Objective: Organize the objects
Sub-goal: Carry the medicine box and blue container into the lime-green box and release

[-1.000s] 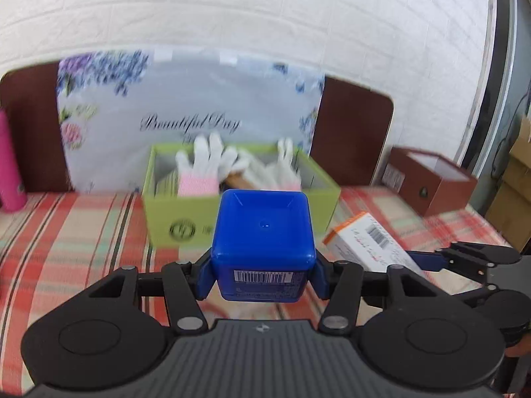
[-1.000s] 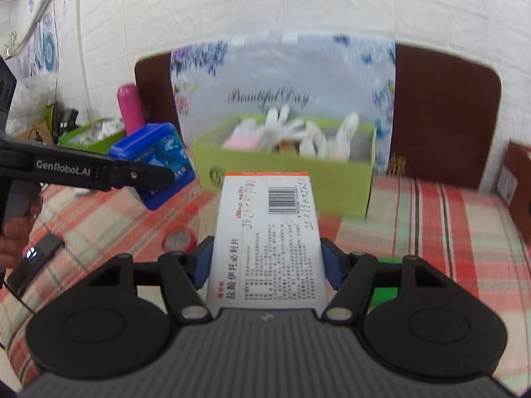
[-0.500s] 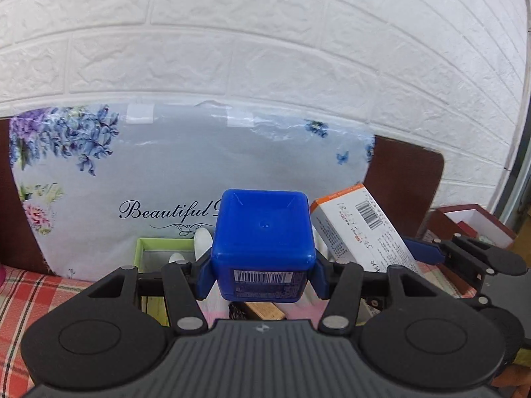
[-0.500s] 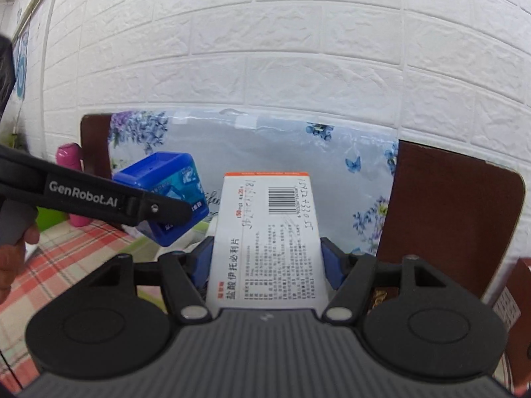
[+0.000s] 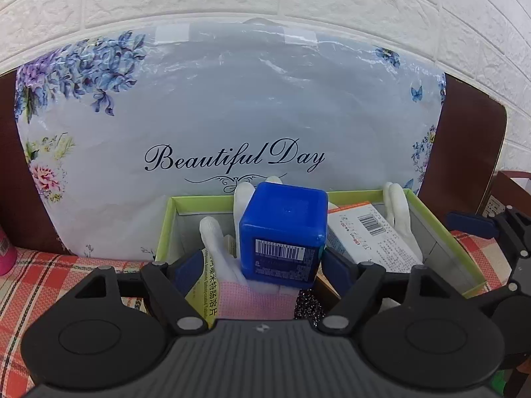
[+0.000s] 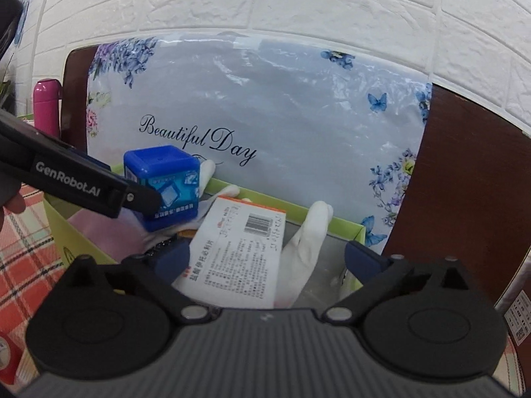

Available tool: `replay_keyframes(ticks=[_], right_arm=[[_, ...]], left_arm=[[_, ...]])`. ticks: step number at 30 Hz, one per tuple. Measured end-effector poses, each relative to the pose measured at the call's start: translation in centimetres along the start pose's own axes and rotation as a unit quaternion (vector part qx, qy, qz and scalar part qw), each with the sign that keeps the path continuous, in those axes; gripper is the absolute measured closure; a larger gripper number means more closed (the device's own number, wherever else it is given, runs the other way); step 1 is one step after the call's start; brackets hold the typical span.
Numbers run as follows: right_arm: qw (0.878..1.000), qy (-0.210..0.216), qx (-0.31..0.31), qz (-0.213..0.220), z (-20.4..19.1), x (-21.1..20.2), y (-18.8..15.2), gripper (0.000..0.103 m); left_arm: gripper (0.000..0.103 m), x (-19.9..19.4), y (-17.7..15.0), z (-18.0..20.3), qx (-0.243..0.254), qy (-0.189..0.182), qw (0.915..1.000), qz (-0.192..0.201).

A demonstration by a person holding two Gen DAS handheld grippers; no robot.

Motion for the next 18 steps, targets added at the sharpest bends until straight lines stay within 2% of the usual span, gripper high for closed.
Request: replay_keyframes(ticks=[5,11,18], right_arm=[[1.000,-0.010,0.026,0.005,0.8,-1.9,1.0,0.000],[0.997,-0.005,0.061,0.044,1.1,-7.8,3.1,0.000],[0.990,0.001,0.118,0.075,1.3,-15.3,2.4,0.000]], left_arm=[[0.022,-2.6,0.7,0.5,-0.007,0.002,0.9999,0.010],[0.018,-7.8,1.1,2.6,0.004,0.022,0.9996,0.020],[0.013,-14.1,-1.2,4.0,0.004,0.036,0.9989,0.028]])
Point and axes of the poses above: each gripper's, at about its wrist camera, not at the fingertips, and x roughly the way its jaws point, z to its right, y to its top, the point moved 4 cm from there along x, roughly the way its jaws point, and after that the axes turned 2 degrees about y, right-handed, at the moved point
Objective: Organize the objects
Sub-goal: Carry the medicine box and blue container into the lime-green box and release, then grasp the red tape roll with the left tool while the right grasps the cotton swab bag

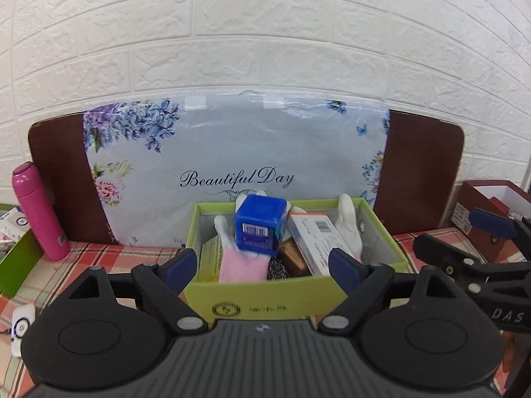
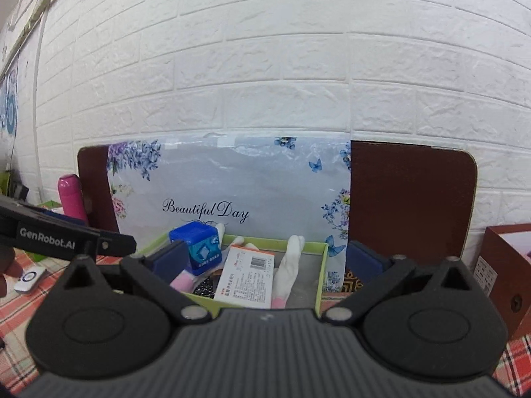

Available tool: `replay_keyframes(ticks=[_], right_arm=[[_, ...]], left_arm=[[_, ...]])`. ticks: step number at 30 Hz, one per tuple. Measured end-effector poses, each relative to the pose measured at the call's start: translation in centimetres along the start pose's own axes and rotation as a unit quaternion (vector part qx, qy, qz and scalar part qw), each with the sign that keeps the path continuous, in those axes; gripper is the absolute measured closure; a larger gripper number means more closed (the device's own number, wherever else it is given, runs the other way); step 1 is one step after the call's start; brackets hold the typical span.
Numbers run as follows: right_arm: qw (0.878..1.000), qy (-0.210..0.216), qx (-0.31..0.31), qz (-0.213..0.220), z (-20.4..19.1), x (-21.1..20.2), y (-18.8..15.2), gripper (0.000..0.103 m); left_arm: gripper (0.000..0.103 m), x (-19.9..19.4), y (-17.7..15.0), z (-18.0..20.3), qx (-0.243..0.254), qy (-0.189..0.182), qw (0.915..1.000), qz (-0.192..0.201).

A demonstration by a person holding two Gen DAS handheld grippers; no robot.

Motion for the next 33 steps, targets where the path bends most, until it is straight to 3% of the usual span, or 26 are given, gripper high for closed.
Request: replay_keyframes(ticks=[12,24,33], right_arm=[[0.998,-0.008,0.055,-0.018,-0.3,-7.4,-5.0,0.000],[0.993,-0.019,0.083,-0.077,-0.8,-8.9,-10.6,0.000],[0.992,-0.027,0.080,-0.097,-0.7,-9.3,-12.4,0.000]], left_arm=[[0.013,-3.3,-6.3,1.4,-0.015,0.003,0.9988,-0.048],[0.013,-2.7,-10.5,0.6,-0.029,0.019,0.9945,-0.099],[0.013,-1.2,-15.1,-1.9,-0.023,0.032,0.9920,-0.120]])
Point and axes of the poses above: each gripper's, at about its wrist camera, not at the fingertips, and x roughly the way its jaws point, z to its right, y to its top, the point moved 4 cm from there along x, roughly the way its jaws point, and after that the axes turned 2 degrees about y, right-handed, at the moved point
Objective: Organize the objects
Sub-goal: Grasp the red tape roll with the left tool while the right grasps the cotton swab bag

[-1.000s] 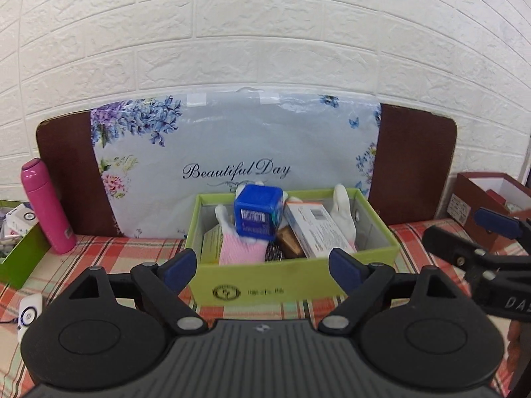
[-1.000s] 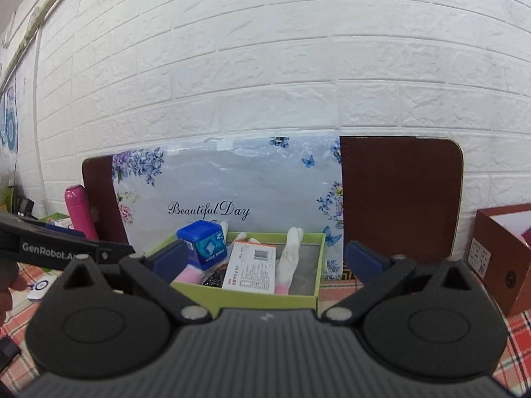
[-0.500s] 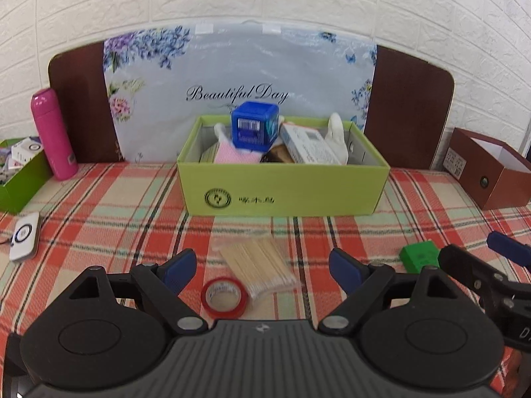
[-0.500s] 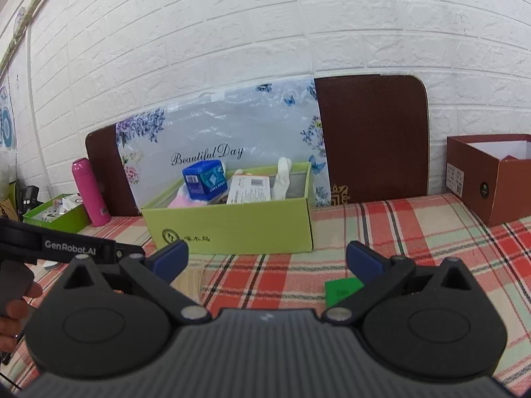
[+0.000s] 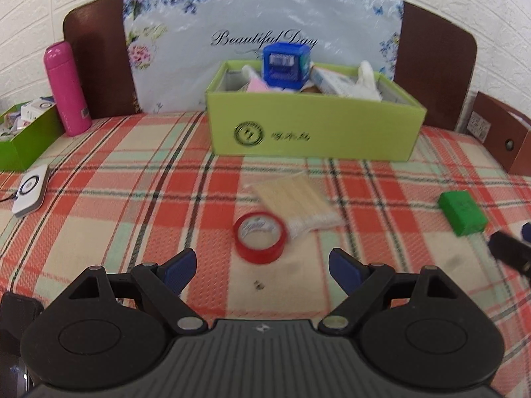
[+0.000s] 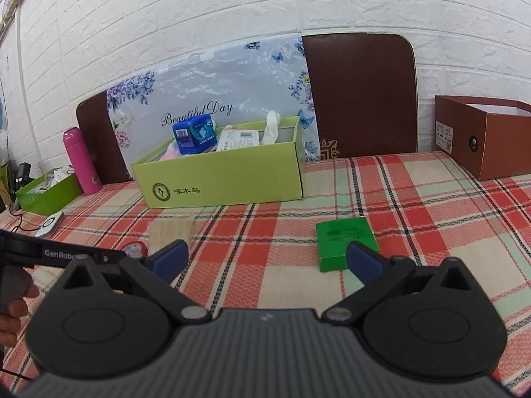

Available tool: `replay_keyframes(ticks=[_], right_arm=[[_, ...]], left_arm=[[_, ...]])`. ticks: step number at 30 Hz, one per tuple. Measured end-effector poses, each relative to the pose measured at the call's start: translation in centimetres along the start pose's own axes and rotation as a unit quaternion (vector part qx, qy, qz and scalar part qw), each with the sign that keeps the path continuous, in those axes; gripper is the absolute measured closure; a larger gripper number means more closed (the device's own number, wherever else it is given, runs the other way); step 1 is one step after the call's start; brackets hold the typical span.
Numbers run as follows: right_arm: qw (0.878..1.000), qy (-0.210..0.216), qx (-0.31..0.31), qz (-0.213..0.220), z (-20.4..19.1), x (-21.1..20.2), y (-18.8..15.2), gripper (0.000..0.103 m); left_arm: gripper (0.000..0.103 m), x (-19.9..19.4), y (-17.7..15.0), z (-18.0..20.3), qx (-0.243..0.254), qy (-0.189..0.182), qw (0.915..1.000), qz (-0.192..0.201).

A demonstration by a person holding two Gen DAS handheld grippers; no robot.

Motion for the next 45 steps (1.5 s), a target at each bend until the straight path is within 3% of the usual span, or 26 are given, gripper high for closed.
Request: replay_keyframes(ticks=[5,8,9,10,12,18,22,25,28,29,30,32,33,38,43,45], right_arm=[[1.000,0.008,0.008,-0.017,-0.2,0.6,-0.4,0.000],[1.000,0.016,0.000,-0.024,-0.7,0.8,-0.6,0.000],[0.999,0.016,-0.002,-0.028,-0.8,1.0,-0.6,0.000],[0.999,0.018,-0.004,-0.032,-1.1,1.2,-0.6,0.000],[0.999,0.022,-0.010,-0.039,-1.6,2.0,-0.6,0.000],[0.994,0.056,-0.054,-0.080,-5.3,7.1,-0.7,0.013],[0.988,0.085,-0.043,-0.119,-8.2,12.4,-0.5,0.016],[0.986,0.083,-0.033,-0.141,-10.0,16.0,-0.2,0.016],[0.988,0.066,-0.046,-0.135,-11.4,17.9,-0.1,0.013],[0.987,0.058,-0.060,-0.134,-11.7,18.1,-0.2,0.025],[0.987,0.046,-0.082,-0.130,-11.9,18.0,-0.3,0.053],[0.984,0.044,-0.123,-0.122,-12.1,17.0,-0.6,0.072],[0.983,0.051,-0.128,-0.123,-11.8,16.3,-0.7,0.075],[0.983,0.032,-0.138,-0.116,-8.7,11.4,-2.2,0.077],[0.987,-0.001,-0.106,-0.118,-4.5,5.9,-4.0,0.077],[0.989,-0.006,-0.092,-0.119,-3.5,4.6,-4.6,0.072]], left_arm=[[0.013,2.4,0.1,-0.9,-0.032,-0.018,0.9993,-0.008],[0.013,4.2,0.8,-0.8,-0.025,-0.015,0.9995,-0.010],[0.017,4.9,0.9,-0.9,-0.024,-0.013,0.9995,-0.015],[0.039,5.5,1.0,-1.1,-0.027,-0.021,0.9992,-0.021],[0.054,5.4,1.2,-1.8,-0.030,-0.034,0.9989,-0.014],[0.054,4.2,0.4,-4.5,-0.050,-0.045,0.9974,-0.029],[0.054,3.1,-0.4,-6.1,-0.059,-0.042,0.9968,-0.033],[0.054,2.6,-0.8,-7.4,-0.067,-0.040,0.9963,-0.036],[0.054,2.6,-0.9,-8.5,-0.078,-0.039,0.9954,-0.039],[0.054,2.7,-0.9,-8.7,-0.081,-0.041,0.9950,-0.040],[0.054,2.7,-0.9,-8.8,-0.083,-0.044,0.9947,-0.040],[0.055,2.8,-0.8,-8.7,-0.081,-0.049,0.9947,-0.040],[0.054,2.8,-0.8,-8.4,-0.077,-0.053,0.9948,-0.039],[0.054,2.6,-0.9,-6.0,-0.053,-0.097,0.9930,-0.042],[0.054,1.9,-0.7,-0.5,0.003,-0.152,0.9876,-0.041],[0.054,2.1,-0.8,1.7,0.025,-0.164,0.9852,-0.044]])
Point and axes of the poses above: each gripper's, at about its wrist camera, not at the fingertips, and x roughly the way its jaws point, z to its right, y to its top, the point moved 4 cm from there along x, roughly the way its jaws point, and after that the axes turned 2 degrees about y, right-handed, at the moved point
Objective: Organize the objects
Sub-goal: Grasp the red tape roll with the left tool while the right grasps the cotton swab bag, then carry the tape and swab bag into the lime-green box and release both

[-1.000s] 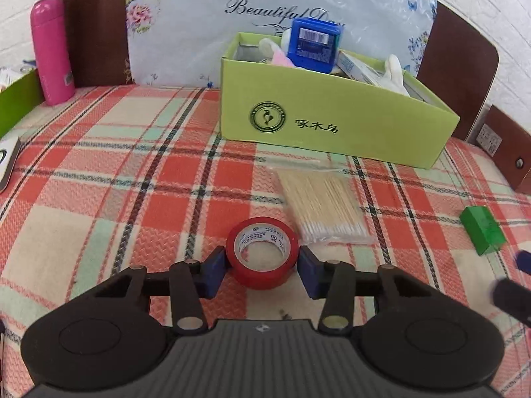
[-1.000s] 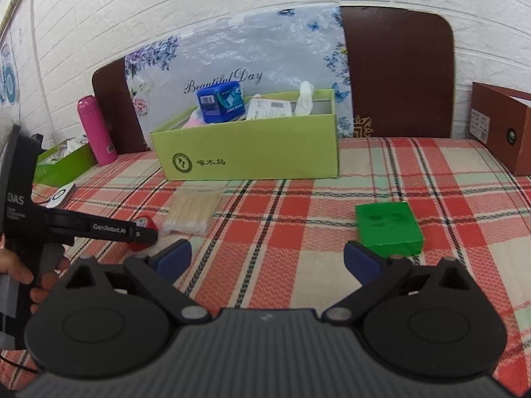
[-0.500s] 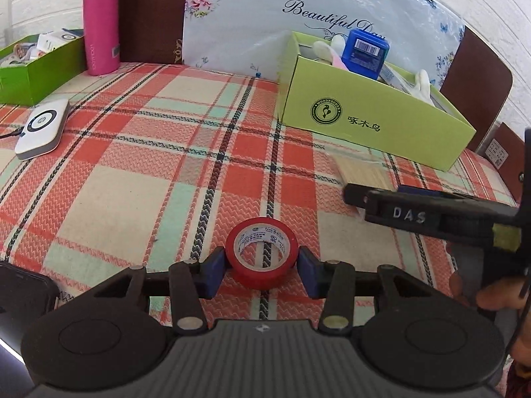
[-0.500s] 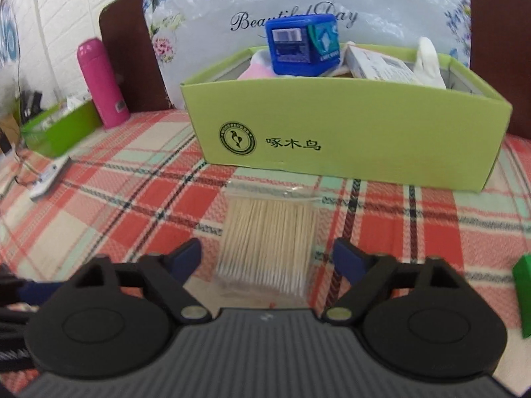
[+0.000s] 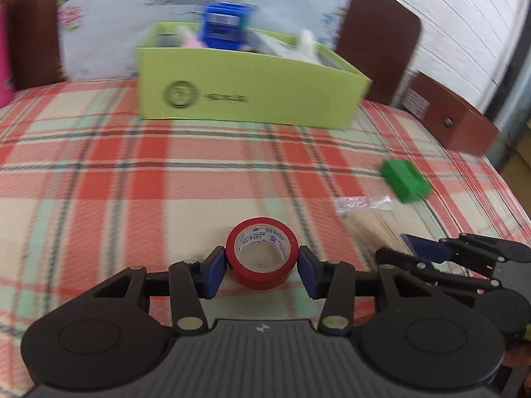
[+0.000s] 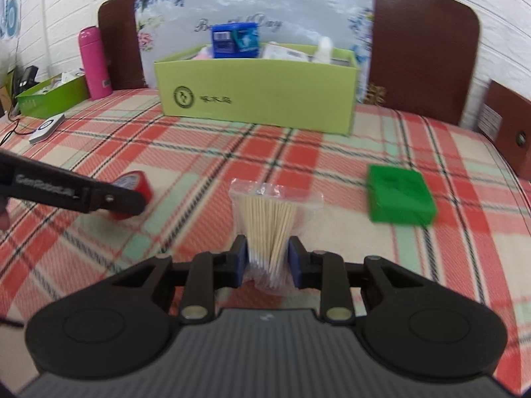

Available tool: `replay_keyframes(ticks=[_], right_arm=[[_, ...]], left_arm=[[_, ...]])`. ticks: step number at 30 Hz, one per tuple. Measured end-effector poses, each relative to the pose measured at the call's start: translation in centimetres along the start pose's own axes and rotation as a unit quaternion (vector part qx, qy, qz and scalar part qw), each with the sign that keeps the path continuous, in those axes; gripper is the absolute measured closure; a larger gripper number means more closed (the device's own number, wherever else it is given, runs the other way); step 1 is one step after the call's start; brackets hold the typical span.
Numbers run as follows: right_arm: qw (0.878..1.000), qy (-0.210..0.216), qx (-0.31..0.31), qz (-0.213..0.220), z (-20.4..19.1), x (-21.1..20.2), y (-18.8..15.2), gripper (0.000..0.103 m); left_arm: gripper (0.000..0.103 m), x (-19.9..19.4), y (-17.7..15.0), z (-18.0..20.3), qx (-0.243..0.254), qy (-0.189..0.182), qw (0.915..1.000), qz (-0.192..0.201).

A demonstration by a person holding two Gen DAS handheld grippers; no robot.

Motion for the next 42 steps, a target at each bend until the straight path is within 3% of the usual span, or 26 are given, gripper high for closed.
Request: replay_keyframes(ticks=[3,6,13,15,21,26,34,42], right_arm=[[1.000,-0.001,0.018,0.006,0.7,-1.1,-0.8,0.059],[1.000,-0.001,0.021,0.009,1.0,-1.2,-0.9,0.059],[1.000,0.009,0.015,0.012,0.0,-0.2,-0.6,0.058],[1.000,0.006,0.007,0.007,-0.1,0.1,-0.6,0.072],[1.000,0.025,0.010,0.014,-0.1,-0.5,0.3,0.079],[0.998,0.023,0.003,0.060,0.7,-1.4,3.9,0.079],[0.989,0.000,0.005,0.147,3.4,-0.8,12.8,0.079],[0.985,-0.025,0.012,0.169,5.8,4.2,19.2,0.079]], left_arm=[[0.053,1.1,-0.1,2.1,0.031,0.026,0.9992,0.001],[0.045,1.2,-0.2,2.4,0.042,0.039,0.9983,0.000],[0.046,1.0,0.0,1.5,0.016,0.035,0.9993,-0.004],[0.054,1.1,0.0,1.7,0.019,0.031,0.9993,-0.005],[0.054,0.3,0.9,1.9,0.005,0.011,0.9999,0.006],[0.054,-1.8,4.8,2.5,0.011,-0.004,0.9984,0.054],[0.054,-3.6,14.9,4.5,0.038,-0.008,0.9886,0.145],[0.054,0.2,21.9,4.5,0.041,0.021,0.9851,0.165]])
Point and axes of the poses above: each gripper's, at about its wrist camera, not at the fingertips, and x roughly the way its jaws point, z to its right, y to its top, the point moved 4 cm from there along x, roughly the way its jaws point, and after that the axes turned 2 degrees about y, right-handed, at the moved point
